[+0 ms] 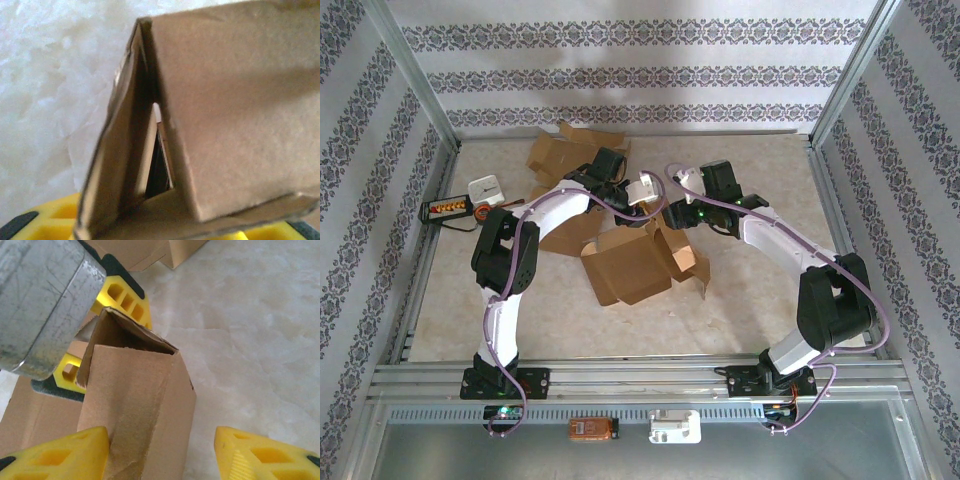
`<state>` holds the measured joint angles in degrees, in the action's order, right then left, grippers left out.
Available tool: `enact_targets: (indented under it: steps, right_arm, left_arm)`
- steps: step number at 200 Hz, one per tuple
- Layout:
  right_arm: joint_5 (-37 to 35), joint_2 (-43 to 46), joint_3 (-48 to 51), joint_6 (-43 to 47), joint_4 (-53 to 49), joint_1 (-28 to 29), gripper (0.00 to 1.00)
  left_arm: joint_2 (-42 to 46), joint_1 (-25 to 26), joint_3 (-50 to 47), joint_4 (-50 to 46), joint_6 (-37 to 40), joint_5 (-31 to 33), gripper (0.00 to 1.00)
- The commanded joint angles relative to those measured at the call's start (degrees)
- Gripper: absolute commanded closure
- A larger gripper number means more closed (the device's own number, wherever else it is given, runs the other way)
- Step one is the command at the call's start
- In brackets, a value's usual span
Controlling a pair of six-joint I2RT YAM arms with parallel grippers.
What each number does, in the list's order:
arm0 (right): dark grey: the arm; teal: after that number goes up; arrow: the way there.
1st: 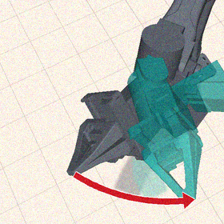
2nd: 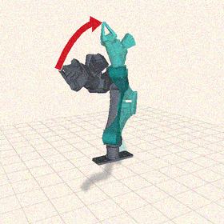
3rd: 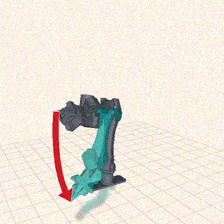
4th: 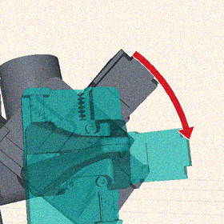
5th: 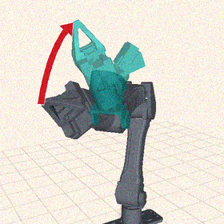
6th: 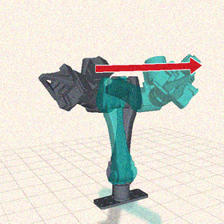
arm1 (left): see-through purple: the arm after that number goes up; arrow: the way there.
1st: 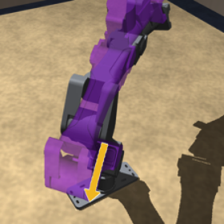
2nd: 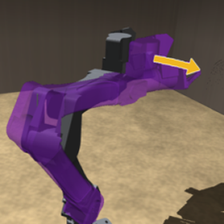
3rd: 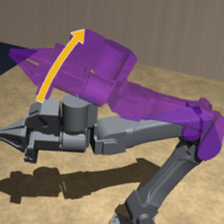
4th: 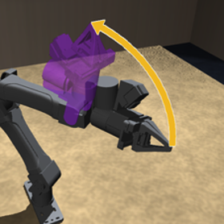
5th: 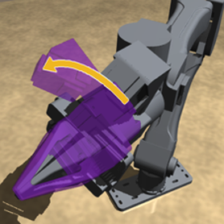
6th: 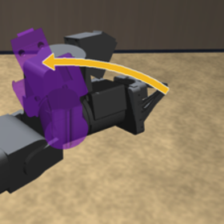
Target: Fold the paper box
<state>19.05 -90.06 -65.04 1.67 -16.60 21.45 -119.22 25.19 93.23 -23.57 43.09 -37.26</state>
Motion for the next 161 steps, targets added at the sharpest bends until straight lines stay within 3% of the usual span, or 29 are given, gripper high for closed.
enact_targets:
  steps: [1, 55, 102, 161]
  right_arm:
    - [3.0, -1.7, -1.1, -0.4, -1.9, -0.9, 0.41]
    - [5.2, -2.7, -1.6, -0.3, -2.4, -1.6, 0.41]
    - [7.0, -2.9, -2.0, -1.0, -2.3, -2.0, 0.40]
    - [16.1, -3.4, -0.7, -10.1, 3.2, -6.0, 0.40]
  left_arm:
    - [-1.1, 1.0, -0.2, 2.2, 0.3, -4.3, 0.51]
    - [-3.3, 1.1, 4.1, -0.5, 0.6, -7.1, 0.51]
    - [-3.9, 2.0, 3.6, 1.0, -1.8, -8.0, 0.62]
    - [0.4, 2.1, -5.9, 13.2, -13.2, -5.5, 0.66]
